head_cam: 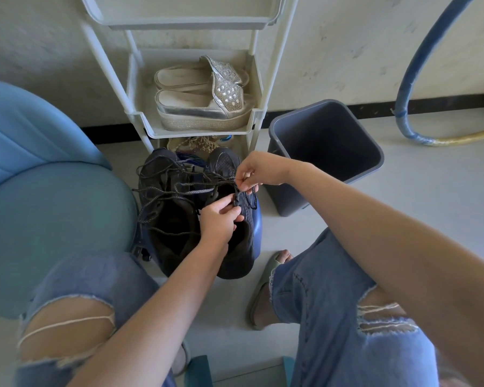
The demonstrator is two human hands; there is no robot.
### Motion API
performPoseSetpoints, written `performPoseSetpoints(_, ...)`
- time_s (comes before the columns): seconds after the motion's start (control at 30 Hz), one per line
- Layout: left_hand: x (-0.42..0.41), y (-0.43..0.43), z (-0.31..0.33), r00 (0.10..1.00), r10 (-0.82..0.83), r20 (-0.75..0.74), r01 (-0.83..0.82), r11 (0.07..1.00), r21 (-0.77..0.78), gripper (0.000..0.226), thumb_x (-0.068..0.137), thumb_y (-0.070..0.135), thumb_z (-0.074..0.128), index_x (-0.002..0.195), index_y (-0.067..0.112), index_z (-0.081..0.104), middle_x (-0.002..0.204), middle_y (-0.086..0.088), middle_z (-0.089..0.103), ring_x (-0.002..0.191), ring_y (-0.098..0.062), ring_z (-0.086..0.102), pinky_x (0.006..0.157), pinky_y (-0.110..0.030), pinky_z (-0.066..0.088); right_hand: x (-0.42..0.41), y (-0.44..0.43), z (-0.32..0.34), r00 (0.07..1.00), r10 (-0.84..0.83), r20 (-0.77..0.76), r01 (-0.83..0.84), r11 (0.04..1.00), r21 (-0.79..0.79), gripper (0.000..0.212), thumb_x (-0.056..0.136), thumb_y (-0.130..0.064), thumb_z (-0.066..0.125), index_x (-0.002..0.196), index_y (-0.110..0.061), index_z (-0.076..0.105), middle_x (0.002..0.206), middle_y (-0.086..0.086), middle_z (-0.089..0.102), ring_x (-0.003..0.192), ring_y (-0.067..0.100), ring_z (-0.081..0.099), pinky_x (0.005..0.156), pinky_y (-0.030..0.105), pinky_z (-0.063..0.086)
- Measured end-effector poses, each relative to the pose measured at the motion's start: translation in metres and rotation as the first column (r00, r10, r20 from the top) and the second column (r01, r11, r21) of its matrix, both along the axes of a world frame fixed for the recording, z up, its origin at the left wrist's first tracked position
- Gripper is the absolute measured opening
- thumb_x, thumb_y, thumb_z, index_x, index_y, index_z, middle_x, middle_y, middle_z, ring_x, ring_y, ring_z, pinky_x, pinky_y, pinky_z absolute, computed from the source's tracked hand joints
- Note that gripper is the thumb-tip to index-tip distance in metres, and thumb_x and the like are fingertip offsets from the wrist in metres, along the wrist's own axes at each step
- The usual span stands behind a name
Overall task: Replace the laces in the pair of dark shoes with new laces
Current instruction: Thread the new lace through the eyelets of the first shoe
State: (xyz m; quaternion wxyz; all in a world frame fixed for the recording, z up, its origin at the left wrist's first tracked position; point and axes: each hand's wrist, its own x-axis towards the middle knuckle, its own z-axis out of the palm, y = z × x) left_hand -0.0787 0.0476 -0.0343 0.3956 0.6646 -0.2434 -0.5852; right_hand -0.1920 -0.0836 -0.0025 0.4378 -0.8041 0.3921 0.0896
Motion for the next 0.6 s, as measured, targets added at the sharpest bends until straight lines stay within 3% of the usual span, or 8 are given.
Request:
performPoseSetpoints(0.2, 0.0, 0.001, -0.003, 1.0, -0.006, 0.031, 0.006, 1.0, -0.02, 0.041, 0.093, -0.001, 0.051, 0.133, 0.008, 0.054, 0.09, 0.004, 0.062, 0.065, -0.002, 0.055, 0.049, -0.002, 0.04, 0.0, -0.002, 0.0, 0.999, 0.029, -0.014, -0.028, 0.999, 0.016, 0.014, 0.088, -0.005, 0.065, 0.077, -0.014, 0.065, 0.067, -0.009, 0.064, 0.059, 0.0, 0.061, 0.062, 0.011, 0.046)
performPoseSetpoints(0.33, -0.001, 0.002, -0.003, 0.998, -0.006, 0.057, 0.009, 0.999, -0.041, 0.041, 0.092, -0.001, 0.052, 0.133, 0.009, 0.054, 0.086, 0.008, 0.062, 0.063, -0.001, 0.057, 0.051, -0.002, 0.041, 0.005, 0.0, -0.003, 1.0, -0.025, 0.009, 0.025, 0.999, 0.035, 0.003, 0.088, -0.006, 0.066, 0.087, -0.005, 0.068, 0.073, -0.001, 0.067, 0.066, 0.01, 0.064, 0.071, 0.022, 0.053)
performPoseSetpoints(0.43, -0.002, 0.001, -0.003, 0.999, 0.026, 0.036, -0.025, 0.999, -0.03, 0.041, 0.092, -0.003, 0.052, 0.132, 0.008, 0.054, 0.084, 0.009, 0.061, 0.064, -0.001, 0.057, 0.049, -0.003, 0.041, 0.009, 0.003, -0.005, 0.993, -0.114, -0.005, 0.114, 0.991, 0.067, 0.008, 0.087, -0.007, 0.068, 0.093, -0.001, 0.067, 0.075, 0.004, 0.069, 0.062, 0.009, 0.064, 0.065, 0.017, 0.053)
performPoseSetpoints(0.6, -0.003, 0.001, -0.005, 0.999, 0.045, 0.019, -0.045, 0.999, -0.019, 0.04, 0.092, -0.002, 0.052, 0.131, 0.009, 0.056, 0.083, 0.009, 0.063, 0.067, -0.002, 0.058, 0.049, -0.004, 0.042, 0.007, 0.003, -0.003, 0.972, -0.235, -0.003, 0.234, 0.963, 0.133, 0.012, 0.083, -0.006, 0.072, 0.079, -0.009, 0.061, 0.073, 0.008, 0.069, 0.062, 0.014, 0.068, 0.056, 0.016, 0.051)
